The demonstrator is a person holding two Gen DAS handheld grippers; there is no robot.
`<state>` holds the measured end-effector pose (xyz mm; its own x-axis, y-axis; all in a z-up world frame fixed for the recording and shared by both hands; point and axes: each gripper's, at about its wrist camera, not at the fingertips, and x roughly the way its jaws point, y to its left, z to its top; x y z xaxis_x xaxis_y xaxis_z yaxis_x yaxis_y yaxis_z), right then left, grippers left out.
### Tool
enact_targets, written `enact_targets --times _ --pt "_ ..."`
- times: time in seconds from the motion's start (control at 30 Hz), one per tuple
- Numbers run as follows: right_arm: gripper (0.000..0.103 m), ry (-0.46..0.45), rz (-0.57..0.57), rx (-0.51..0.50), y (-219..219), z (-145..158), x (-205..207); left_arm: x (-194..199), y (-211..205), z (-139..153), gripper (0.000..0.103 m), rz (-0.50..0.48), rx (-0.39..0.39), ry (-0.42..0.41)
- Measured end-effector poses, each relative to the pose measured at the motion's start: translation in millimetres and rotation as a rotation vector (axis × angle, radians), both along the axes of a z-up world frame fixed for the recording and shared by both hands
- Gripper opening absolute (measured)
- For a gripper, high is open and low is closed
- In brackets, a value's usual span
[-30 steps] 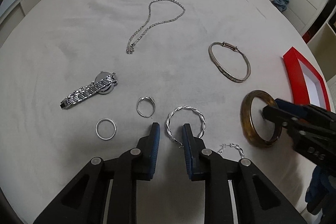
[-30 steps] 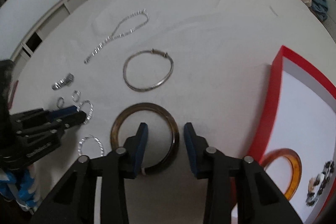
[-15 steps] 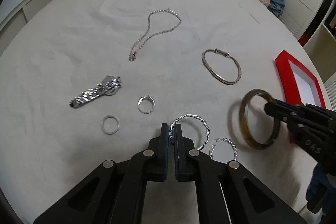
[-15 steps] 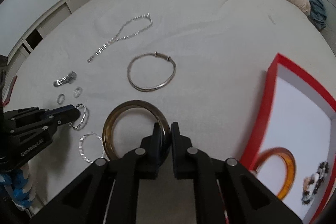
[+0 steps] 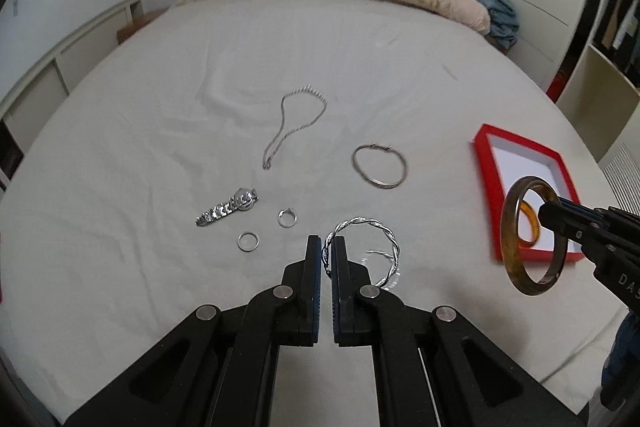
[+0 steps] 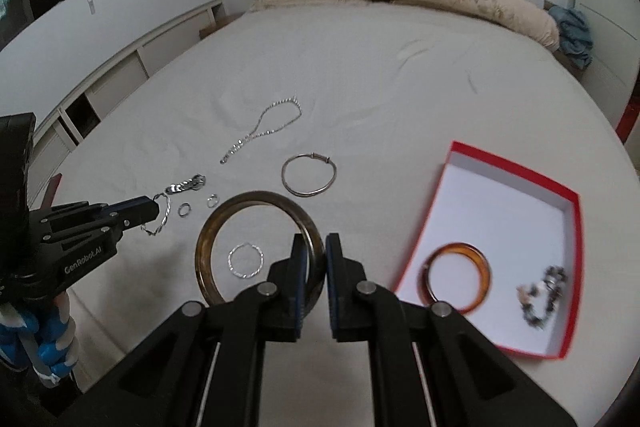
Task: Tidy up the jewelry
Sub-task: 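Carry both into the red box and open both tools to release them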
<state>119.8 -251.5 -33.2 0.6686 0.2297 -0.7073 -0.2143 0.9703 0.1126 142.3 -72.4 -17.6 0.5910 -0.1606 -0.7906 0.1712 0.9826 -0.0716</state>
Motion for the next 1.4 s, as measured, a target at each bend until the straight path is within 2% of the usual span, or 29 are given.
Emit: enact_targets --times 0.4,0.77,1.07,1.4 --pt "0.008 -0.081 -0.069 0.008 -28 39 -70 -47 -36 44 0.004 -0.074 0.015 -0.096" --pt "0.008 -0.104 -0.157 0.014 -86 46 -101 -53 -92 53 0.004 -0.159 0.029 -0.119" --pt "0.008 -0.088 -0.220 0.024 -139 32 -89 -29 -151 37 0.004 -0.237 0.049 -0.087" --pt "0.008 -0.040 -0.267 0.035 -191 -3 -31 23 -215 0 0.004 -0.303 0.079 -0.035"
